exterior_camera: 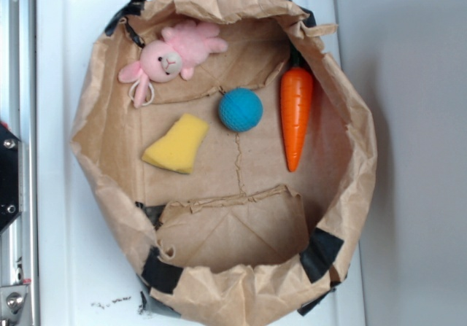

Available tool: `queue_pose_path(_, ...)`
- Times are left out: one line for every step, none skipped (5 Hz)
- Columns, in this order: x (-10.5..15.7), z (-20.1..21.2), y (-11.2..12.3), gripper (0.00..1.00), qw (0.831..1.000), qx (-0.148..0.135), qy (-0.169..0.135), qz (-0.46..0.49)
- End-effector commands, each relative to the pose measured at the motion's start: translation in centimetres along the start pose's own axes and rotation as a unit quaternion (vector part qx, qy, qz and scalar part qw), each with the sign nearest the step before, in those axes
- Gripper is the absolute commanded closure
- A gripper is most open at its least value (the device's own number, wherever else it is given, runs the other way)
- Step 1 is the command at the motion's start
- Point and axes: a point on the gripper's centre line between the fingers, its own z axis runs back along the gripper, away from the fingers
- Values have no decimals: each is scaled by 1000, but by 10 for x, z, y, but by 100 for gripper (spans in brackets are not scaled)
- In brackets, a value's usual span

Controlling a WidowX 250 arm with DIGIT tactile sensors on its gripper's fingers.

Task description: Grab the green sponge.

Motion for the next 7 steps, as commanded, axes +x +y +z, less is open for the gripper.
queue_pose_path(0,0,0,0,1000,0,0,0)
queue_pose_path(21,-15,-5,0,998,21,-1,61)
queue_pose_path(38,-37,-2,0,988,72,-20,135)
queue_pose_path(62,-66,14,0,974,103,-17,201)
queue_pose_path(62,-66,14,0,974,103,-17,201)
queue_pose_path(62,-66,14,0,974,103,-17,201)
queue_pose_path(62,-66,14,0,974,103,-17,201)
